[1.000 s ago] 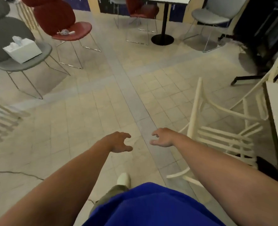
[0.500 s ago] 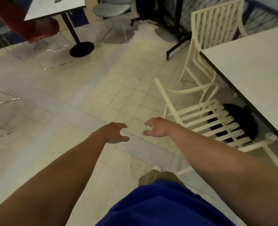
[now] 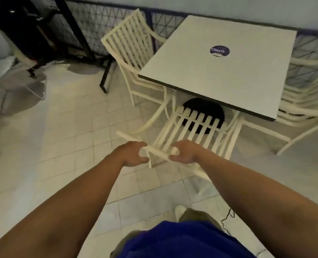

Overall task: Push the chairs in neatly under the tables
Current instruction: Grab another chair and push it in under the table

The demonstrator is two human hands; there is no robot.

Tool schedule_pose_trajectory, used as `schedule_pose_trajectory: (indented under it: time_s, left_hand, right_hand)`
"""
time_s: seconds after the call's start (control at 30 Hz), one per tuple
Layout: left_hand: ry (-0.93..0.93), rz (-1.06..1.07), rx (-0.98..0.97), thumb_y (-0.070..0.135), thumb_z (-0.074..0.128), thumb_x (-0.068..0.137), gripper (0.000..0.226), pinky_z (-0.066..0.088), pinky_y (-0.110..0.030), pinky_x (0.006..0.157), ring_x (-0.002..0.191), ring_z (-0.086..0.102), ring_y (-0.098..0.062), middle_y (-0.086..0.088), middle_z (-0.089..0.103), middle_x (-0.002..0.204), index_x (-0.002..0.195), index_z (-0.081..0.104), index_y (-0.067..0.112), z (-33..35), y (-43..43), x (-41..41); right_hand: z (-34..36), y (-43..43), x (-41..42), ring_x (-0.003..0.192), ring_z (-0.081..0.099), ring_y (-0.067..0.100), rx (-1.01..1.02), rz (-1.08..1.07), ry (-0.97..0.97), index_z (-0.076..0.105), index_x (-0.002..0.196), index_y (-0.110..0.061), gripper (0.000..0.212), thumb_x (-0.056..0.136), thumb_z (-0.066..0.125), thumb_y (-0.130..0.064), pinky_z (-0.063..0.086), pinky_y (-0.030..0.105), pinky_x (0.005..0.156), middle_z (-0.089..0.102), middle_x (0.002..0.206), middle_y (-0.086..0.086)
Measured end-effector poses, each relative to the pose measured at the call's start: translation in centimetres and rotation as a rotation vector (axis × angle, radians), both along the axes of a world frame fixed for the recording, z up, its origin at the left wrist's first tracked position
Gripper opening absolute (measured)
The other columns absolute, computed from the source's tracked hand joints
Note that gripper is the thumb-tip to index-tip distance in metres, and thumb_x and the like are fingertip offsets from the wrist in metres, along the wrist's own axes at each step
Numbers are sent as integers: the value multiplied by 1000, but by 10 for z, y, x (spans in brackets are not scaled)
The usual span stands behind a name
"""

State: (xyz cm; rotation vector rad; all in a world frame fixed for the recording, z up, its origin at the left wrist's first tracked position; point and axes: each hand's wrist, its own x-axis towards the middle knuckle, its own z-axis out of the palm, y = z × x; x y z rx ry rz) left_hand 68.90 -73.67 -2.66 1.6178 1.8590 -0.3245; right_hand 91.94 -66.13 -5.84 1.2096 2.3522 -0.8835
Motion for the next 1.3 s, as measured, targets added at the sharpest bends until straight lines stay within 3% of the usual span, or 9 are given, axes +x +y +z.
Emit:
schedule_pose_trajectory:
  time_s: [0.27,0.47,0.67,0.87,1.0,1.1,1.3]
  left_hand:
    - [8,-394,-42,53,61,92,78,38,-36,109,139,41,-22,1,34,160,157,28,27,-48,44,-34]
    - [21,-597,72,51,57,93,73,29,-38,114,138,37,-21,5,35,157,156,29,24,-73,54,-57]
    - [52,-612,-12,51,57,93,61,47,-38,95,117,55,-21,2,54,137,148,41,30,-86,77,-48]
    - [92,-594,-64,37,66,88,54,51,-32,79,100,62,-19,5,63,120,139,50,44,-103,93,-40]
    - [134,-618,-76,20,61,93,62,52,-34,78,101,63,-22,1,61,122,144,44,49,-112,99,-41]
    - [170,-606,-59,5,51,94,72,48,-34,70,87,60,-20,1,60,115,144,40,56,-118,99,-43]
    - [199,-599,-15,2,49,94,76,48,-36,76,93,61,-22,2,59,111,145,38,58,-125,102,-41]
  right_hand:
    - [-37,-47,17,124,51,24,-14,-355,-185,38,149,-22,72,89,60,-56,44,39,102,52,141,4]
    - [-49,-71,5,113,58,22,41,-494,-234,38,147,-25,61,92,61,-37,48,35,95,56,133,2]
    - [-70,-56,20,91,60,16,18,-520,-262,57,130,-30,41,89,63,-25,49,30,82,62,107,-5]
    - [-88,-50,30,93,60,17,-3,-507,-286,53,135,-33,50,88,59,-16,47,28,78,60,110,-4]
    - [-93,-45,28,83,60,15,1,-512,-295,56,133,-31,50,85,59,-17,54,32,78,59,98,-6]
    - [-99,-42,32,79,59,13,16,-510,-280,59,129,-34,49,83,61,-20,55,32,78,58,92,-8]
    - [-101,-33,37,80,58,12,20,-467,-260,61,129,-35,52,79,65,-19,54,32,79,57,90,-9]
